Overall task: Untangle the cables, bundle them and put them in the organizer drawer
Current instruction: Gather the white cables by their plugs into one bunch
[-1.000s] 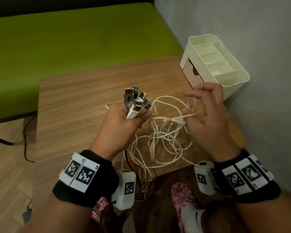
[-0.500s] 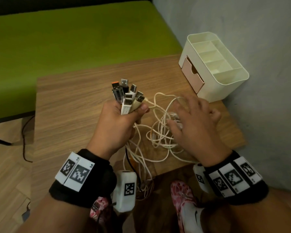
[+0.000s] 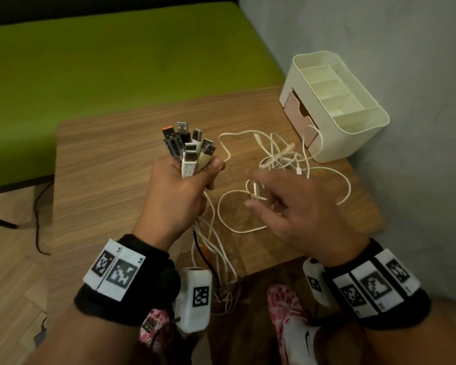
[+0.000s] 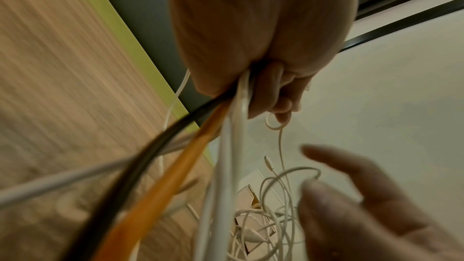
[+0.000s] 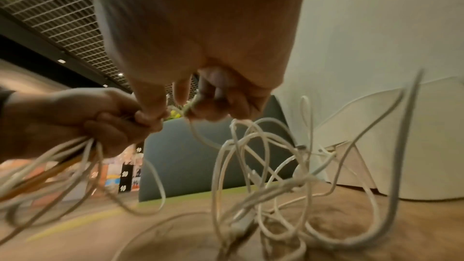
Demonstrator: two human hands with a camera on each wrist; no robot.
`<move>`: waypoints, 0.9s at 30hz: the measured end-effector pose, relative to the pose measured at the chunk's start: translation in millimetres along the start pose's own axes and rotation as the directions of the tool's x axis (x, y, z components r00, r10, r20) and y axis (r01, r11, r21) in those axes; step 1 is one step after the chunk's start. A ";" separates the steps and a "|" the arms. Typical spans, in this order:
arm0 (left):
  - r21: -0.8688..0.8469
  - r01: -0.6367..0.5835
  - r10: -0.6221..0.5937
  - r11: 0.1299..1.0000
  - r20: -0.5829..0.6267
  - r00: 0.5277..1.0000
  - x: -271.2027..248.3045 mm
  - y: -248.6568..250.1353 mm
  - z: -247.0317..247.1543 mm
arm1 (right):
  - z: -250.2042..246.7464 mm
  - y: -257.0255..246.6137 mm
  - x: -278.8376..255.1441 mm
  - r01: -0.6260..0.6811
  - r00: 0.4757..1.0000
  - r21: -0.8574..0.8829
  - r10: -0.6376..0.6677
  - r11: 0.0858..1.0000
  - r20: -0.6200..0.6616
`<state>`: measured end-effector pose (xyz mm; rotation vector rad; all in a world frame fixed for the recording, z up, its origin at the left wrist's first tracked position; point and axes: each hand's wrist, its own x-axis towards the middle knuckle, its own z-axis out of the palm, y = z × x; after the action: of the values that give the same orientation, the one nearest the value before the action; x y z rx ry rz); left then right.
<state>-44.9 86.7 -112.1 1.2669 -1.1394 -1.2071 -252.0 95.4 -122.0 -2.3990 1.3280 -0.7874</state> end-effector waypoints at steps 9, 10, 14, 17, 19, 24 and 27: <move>-0.203 0.060 -0.046 0.977 0.072 0.996 -3.6 9.3 -6.7 | 8.3 17.5 -0.8 -0.054 0.998 0.034 0.054 0.998 -0.013; -0.199 0.062 -0.048 0.978 0.077 0.996 -3.7 9.0 -6.6 | 2.0 12.2 0.8 -0.061 0.995 0.084 0.067 0.995 -0.080; -0.193 0.092 -0.068 0.977 0.127 0.990 -5.4 10.2 -6.4 | -9.7 0.8 5.2 -0.257 0.931 0.272 0.313 0.927 -0.188; -0.175 0.155 -0.117 0.972 0.208 0.971 -6.5 10.8 -7.6 | -4.7 6.2 5.3 -0.352 0.918 0.265 0.387 0.898 -0.091; -0.133 0.208 -0.163 0.969 0.288 0.944 -7.0 10.2 -7.7 | -0.5 9.2 4.2 -0.304 0.933 0.246 0.340 0.920 -0.117; -0.085 0.242 -0.194 0.967 0.375 0.906 -8.2 9.5 -5.1 | 1.1 15.9 5.3 -0.245 0.920 0.352 0.332 0.903 -0.210; -0.102 0.257 -0.196 0.961 0.406 0.893 -8.7 10.1 -5.5 | 8.4 19.4 1.6 -0.133 0.984 0.174 0.151 0.976 -0.095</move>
<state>-39.8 95.2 -101.6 1.0879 -1.1733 -1.7520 -259.7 83.5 -137.8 -2.1335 1.3968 -0.9580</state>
